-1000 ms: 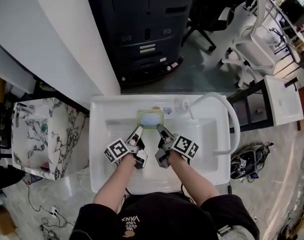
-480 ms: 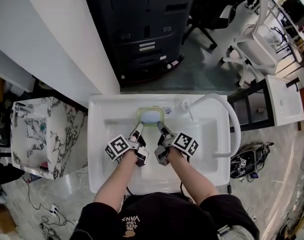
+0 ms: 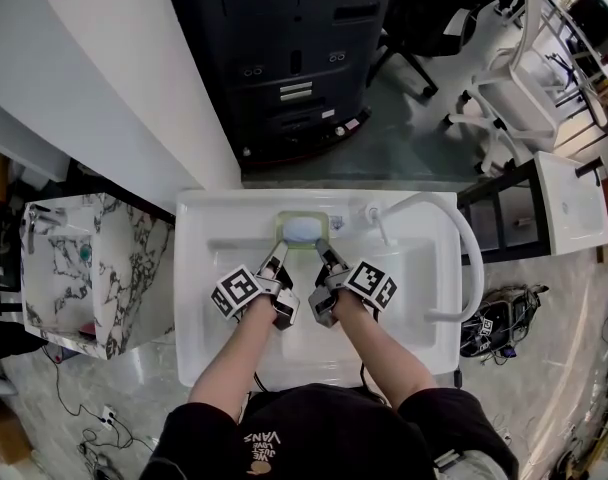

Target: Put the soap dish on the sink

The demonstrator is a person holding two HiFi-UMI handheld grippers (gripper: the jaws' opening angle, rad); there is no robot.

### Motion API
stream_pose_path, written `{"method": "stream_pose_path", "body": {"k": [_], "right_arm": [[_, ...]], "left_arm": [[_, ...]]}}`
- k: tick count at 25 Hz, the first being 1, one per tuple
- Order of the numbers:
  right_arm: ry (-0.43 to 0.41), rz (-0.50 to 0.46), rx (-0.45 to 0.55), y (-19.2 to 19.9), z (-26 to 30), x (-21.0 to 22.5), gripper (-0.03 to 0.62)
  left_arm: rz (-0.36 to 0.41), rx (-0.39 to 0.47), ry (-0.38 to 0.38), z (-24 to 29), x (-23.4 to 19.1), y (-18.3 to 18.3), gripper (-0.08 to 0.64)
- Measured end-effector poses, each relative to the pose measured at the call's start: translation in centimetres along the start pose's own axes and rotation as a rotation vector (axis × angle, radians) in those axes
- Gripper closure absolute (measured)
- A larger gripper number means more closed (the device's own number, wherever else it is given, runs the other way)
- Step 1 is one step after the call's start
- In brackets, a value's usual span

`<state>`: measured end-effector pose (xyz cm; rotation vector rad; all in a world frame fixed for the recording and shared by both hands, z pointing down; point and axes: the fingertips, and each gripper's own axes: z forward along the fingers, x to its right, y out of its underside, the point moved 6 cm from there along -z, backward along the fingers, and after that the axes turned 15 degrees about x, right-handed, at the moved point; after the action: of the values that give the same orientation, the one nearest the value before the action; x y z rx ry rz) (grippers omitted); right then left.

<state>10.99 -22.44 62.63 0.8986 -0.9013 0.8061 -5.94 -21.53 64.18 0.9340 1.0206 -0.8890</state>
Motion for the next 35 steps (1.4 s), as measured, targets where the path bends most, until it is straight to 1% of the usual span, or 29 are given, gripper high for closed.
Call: {"method": "stream_pose_path", "body": {"k": [15, 22, 26, 27, 28, 32, 35], "right_arm": [[-0.009, 0.004, -0.001, -0.3, 0.5, -0.2, 0.510], [-0.023, 0.006, 0.004, -0.4, 0.3, -0.4, 0.447], [-0.022, -0.063, 0.007, -0.5, -0.3, -0.5, 0.445], [-0.023, -0.087, 0.005, -0.4, -0.4, -0.5, 0.445], [-0.024, -0.111, 0.002, -0.4, -0.6, -0.5, 0.445], [-0.025, -0.218, -0.016, -0.2, -1.5, -0.4, 0.445], [-0.017, -0.307, -0.033, 0.0, -2.0, -0.3, 0.446]], "left_arm": [[-0.010, 0.020, 0.015, 0.7, 0.2, 0.0, 0.440], [-0.027, 0.029, 0.035, 0.8, 0.5, 0.0, 0.435], [-0.037, 0.024, 0.051, 0.7, 0.7, -0.1, 0.397], [-0.031, 0.022, 0.050, 0.6, 0.7, -0.1, 0.382], [-0.020, 0.018, 0.047, 0.5, 0.7, -0.1, 0.382], [0.047, -0.009, 0.047, -0.2, 0.8, 0.1, 0.380], [0.144, -0.033, 0.049, -0.6, 0.9, 0.1, 0.380]]}}
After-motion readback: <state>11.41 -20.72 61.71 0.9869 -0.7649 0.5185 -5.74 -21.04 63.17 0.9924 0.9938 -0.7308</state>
